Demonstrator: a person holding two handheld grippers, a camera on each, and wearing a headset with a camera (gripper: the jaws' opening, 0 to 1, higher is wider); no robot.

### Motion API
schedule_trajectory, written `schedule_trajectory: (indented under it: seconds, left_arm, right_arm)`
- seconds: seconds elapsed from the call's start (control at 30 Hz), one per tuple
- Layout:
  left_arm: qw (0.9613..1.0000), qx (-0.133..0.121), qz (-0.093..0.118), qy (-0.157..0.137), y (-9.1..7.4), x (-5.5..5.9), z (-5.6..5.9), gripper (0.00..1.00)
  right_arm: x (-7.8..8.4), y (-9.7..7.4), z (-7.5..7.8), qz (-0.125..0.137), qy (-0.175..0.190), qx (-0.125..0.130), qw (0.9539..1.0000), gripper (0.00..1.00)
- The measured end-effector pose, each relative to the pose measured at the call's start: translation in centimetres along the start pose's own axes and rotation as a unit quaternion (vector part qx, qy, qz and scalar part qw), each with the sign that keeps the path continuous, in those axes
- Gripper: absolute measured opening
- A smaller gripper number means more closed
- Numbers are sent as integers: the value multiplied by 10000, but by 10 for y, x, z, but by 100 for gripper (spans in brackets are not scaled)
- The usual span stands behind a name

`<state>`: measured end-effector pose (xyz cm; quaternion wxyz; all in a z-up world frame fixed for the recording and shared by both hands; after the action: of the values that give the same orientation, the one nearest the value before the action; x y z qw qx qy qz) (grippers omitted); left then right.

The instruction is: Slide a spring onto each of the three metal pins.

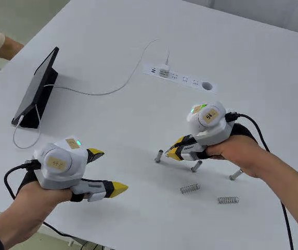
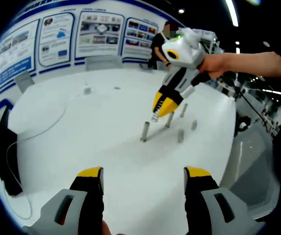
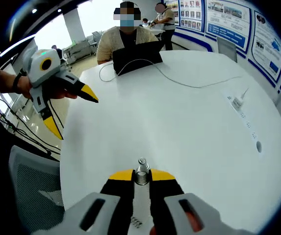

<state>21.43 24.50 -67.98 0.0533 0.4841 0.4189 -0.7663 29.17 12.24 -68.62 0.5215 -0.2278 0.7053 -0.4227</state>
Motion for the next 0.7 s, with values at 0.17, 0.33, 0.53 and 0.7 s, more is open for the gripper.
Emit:
schedule_trajectory:
  seconds: [0.17,0.33,0.53,0.7]
  left_arm:
    - [10000,8,26,-21,0,-1,1,68]
    - [10000,11,36,-68,-1,1,0,68]
    - [10000,13,33,-63,-1,1,0,68]
    - [9999,2,41,-101,-2,1,0,68]
  right_arm:
    - [-5,3,2,-18,-73,-25,10000,12]
    - [-7,6,3,-68,-130,-57,9999,12]
    - [-7,10,2,-110,-176,-92,9997,12]
    - [-9,14,1,-127,-186,-143,9996,13]
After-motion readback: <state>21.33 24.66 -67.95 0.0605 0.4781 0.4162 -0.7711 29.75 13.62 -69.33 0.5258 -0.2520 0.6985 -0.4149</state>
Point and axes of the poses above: the centre of the closed fingertips' face, and the gripper's own axes: y roughly forward along the fingers, z roughly to its right, x roughly out of its underside, the point moved 1 cm from there along -y, roughly backward along the fingers, and after that the axes turned 1 degree about -z, right-handed, at the moved point
